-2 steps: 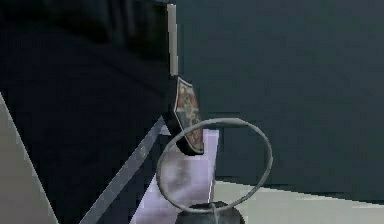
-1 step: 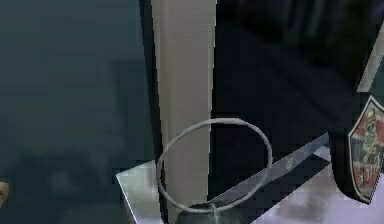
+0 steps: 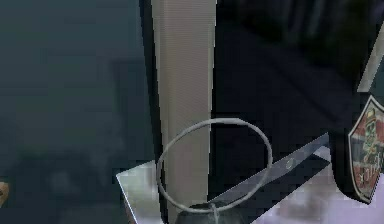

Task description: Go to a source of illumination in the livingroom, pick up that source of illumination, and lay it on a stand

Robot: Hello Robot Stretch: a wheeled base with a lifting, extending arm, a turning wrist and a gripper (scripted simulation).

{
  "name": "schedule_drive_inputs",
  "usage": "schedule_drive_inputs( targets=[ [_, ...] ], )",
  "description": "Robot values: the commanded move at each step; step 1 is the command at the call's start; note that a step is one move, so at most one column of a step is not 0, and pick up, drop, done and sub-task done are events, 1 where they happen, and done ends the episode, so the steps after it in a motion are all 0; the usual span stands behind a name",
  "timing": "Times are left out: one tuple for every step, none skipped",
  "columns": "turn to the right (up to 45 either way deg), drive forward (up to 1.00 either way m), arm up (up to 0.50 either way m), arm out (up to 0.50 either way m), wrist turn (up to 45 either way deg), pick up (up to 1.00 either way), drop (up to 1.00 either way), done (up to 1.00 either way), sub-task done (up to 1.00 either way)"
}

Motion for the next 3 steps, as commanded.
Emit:
schedule_drive_inputs(
  targets=[
    [24.0,0.00,0.00,0.00,0.0,0.00,0.00,0.00,0.00],
    [-45.0,0.00,0.00,0.00,0.0,0.00,0.00,0.00,0.00],
    [-9.0,0.00,0.00,0.00,0.0,0.00,0.00,0.00,0.00]
  ],
)
